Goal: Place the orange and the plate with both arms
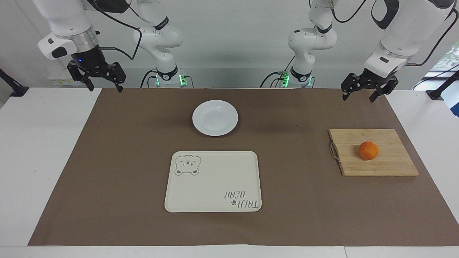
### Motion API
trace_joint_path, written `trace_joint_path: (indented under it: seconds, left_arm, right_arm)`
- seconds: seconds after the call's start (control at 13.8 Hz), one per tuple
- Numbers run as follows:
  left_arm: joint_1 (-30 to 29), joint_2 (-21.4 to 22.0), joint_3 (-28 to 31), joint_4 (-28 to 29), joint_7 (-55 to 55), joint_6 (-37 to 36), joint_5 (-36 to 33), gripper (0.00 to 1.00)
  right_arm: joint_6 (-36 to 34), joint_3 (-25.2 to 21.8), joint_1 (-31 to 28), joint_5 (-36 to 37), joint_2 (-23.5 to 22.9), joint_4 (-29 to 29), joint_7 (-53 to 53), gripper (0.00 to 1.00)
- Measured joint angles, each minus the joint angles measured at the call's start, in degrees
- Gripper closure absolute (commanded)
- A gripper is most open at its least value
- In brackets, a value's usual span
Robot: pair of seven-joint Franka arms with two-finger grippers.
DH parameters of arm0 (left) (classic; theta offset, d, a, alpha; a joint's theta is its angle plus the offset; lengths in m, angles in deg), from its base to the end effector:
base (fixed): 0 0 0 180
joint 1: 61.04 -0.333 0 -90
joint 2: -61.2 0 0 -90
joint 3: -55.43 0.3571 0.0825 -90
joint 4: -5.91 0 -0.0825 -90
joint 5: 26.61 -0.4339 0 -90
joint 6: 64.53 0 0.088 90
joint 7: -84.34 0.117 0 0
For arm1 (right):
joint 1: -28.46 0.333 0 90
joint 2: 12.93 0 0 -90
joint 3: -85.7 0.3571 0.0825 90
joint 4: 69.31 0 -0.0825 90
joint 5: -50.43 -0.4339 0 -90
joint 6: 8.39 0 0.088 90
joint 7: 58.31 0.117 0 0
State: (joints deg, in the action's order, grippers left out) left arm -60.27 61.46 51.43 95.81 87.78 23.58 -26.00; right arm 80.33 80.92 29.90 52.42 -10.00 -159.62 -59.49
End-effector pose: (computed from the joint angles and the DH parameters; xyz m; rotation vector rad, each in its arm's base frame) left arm 0.5969 -0.0512 0.6564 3.1232 -0.2245 -0.0420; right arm 0.5833 -0.0396 0.6811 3.1095 -0.0604 0.0342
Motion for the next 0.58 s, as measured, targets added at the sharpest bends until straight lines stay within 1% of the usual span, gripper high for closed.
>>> trace_joint_path:
  seconds: [0.58]
  left_arm:
    - [0.0,0.4,0.3,1.2,-0.1,0.1,0.0,0.0]
  right_arm:
    - [0.0,0.0,0.0,0.0,0.0,0.0,0.0,0.0]
